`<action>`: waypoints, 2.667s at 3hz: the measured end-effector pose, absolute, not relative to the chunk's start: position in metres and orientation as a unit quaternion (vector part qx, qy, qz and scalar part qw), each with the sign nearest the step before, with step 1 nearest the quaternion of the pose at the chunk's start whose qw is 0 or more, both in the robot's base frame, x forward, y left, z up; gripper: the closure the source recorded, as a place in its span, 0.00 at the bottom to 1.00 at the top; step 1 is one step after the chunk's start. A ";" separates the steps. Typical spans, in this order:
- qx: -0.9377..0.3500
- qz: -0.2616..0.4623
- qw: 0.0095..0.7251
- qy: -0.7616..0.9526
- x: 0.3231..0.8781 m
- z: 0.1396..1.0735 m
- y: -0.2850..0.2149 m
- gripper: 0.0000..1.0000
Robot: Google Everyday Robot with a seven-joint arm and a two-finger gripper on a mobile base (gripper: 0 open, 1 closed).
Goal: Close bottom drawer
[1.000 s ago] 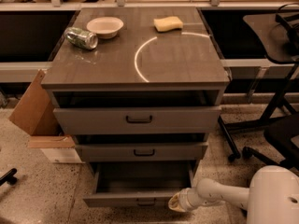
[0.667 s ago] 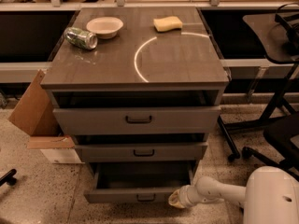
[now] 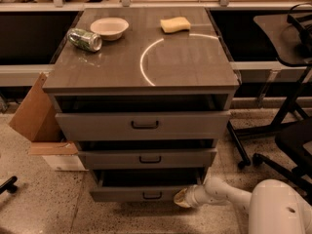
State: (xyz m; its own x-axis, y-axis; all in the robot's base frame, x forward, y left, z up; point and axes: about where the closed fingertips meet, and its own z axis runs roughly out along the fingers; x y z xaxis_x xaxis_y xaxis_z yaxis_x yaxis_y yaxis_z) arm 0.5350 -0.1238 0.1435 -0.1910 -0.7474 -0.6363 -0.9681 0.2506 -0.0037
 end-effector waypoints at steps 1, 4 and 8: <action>-0.566 0.223 0.285 0.741 0.552 0.145 -0.124 1.00; -0.533 0.275 0.341 0.724 0.588 0.164 -0.134 1.00; -0.577 0.283 0.361 0.675 0.575 0.194 -0.150 1.00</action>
Offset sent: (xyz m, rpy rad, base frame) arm 0.0514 -0.0136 0.0095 0.1630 -0.0142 -0.0299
